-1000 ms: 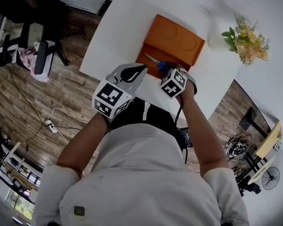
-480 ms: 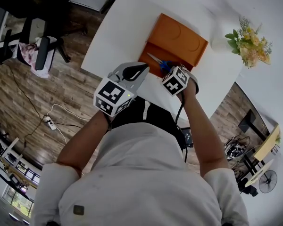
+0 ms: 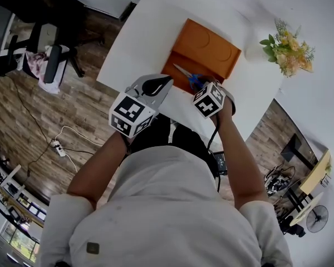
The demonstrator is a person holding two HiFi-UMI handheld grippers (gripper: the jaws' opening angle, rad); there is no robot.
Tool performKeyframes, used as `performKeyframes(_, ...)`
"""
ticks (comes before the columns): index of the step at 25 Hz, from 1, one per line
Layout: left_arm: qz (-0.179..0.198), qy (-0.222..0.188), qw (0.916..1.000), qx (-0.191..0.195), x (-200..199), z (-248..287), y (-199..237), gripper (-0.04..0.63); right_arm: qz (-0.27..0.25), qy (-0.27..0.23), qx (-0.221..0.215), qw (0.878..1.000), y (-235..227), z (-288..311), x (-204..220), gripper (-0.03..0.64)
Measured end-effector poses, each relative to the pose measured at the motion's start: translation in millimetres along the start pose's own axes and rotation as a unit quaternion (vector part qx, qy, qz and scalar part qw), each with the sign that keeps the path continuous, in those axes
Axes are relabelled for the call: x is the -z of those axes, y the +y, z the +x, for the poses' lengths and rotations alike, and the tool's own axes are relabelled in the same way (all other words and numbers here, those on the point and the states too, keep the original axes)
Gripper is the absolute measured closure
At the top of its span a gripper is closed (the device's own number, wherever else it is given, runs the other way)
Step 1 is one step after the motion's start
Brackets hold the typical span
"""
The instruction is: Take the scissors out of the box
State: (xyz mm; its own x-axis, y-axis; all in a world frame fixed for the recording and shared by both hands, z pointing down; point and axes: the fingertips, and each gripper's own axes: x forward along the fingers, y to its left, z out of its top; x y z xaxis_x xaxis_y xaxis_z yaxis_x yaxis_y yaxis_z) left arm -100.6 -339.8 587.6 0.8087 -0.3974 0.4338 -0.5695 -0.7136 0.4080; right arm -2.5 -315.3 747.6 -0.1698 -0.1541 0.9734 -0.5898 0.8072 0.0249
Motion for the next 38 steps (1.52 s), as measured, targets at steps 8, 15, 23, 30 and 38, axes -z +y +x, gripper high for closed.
performKeyframes(8,0.019,-0.023,0.9994,-0.017,-22.7,-11.1,-18.1,0.591,-0.01,-0.05,0.026,0.998,-1.3,-53.4,-10.8,0.517)
performKeyframes(15,0.019,-0.047,0.9982,-0.03,-42.9,-24.2,-38.4,0.591,0.0,-0.126,0.049,0.991,-7.0,-117.2,-24.8,0.517)
performKeyframes(23,0.031,-0.075,0.9956,-0.045,-71.1,-32.4,-67.3,0.591,0.017,-0.23,0.083,0.969,-21.6,-190.2,-31.4,0.517)
performKeyframes(30,0.066,-0.102,0.9908,-0.06,-101.1,-34.5,-105.8,0.592,0.034,-0.316,0.114,0.941,-30.7,-250.3,-18.1,0.517)
performKeyframes(38,0.095,-0.124,0.9843,-0.083,-111.8,-39.4,-167.3,0.591,0.044,-0.388,0.109,0.914,-16.3,-305.5,19.1,0.517)
